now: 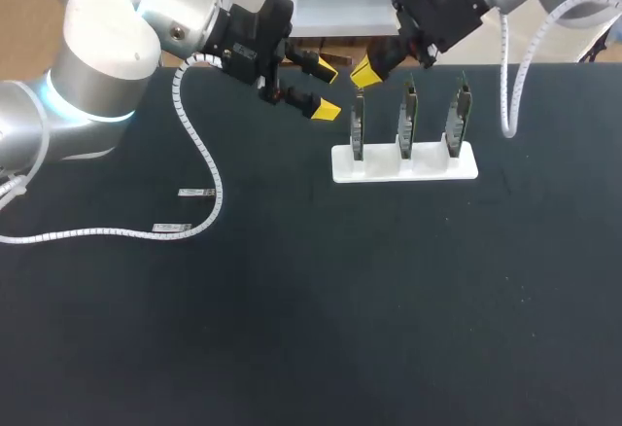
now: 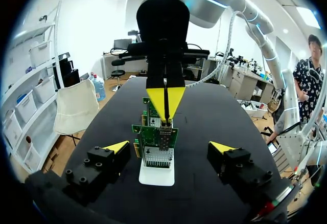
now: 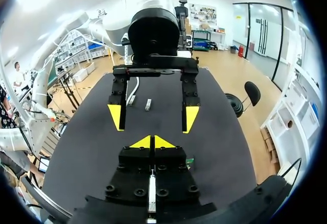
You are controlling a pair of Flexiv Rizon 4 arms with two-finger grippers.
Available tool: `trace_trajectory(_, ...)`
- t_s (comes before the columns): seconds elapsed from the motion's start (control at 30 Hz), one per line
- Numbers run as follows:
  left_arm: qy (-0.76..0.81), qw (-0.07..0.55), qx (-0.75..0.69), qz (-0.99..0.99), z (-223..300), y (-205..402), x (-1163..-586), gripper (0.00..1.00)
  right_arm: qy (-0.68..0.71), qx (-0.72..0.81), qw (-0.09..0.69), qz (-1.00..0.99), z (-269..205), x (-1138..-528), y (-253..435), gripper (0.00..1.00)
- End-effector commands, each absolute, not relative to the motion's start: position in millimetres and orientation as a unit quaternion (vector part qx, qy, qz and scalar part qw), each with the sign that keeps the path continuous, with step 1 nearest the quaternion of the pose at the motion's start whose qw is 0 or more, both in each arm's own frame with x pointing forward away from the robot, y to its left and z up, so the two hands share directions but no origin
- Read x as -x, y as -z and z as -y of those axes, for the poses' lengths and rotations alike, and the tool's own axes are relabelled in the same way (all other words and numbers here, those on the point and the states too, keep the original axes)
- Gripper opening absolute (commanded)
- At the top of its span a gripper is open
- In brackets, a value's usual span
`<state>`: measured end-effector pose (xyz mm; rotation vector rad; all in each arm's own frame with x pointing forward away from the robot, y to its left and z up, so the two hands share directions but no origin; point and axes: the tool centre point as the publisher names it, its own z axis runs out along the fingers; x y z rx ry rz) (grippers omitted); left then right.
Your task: Pick up the optical module with the left hand, and insert it into the network port with the right hand.
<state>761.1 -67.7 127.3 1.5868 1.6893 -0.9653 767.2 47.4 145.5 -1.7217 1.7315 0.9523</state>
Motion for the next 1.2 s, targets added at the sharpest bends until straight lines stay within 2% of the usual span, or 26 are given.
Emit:
trace_trajectory(0.03, 0.366, 0.309, -0.602, -0.639, 68.1, -126.9, -763.0, 1.0, -0.353, 0.635, 0.256, -0.638, -48.6, -770.7, -144.1, 0.0)
trace_trajectory(1.2, 0.366, 0.309, -0.602, -0.639, 68.1, -126.9, -763.0, 1.0, -0.361, 0.626, 0.243, -0.648, -48.0, -772.7, -134.9, 0.0)
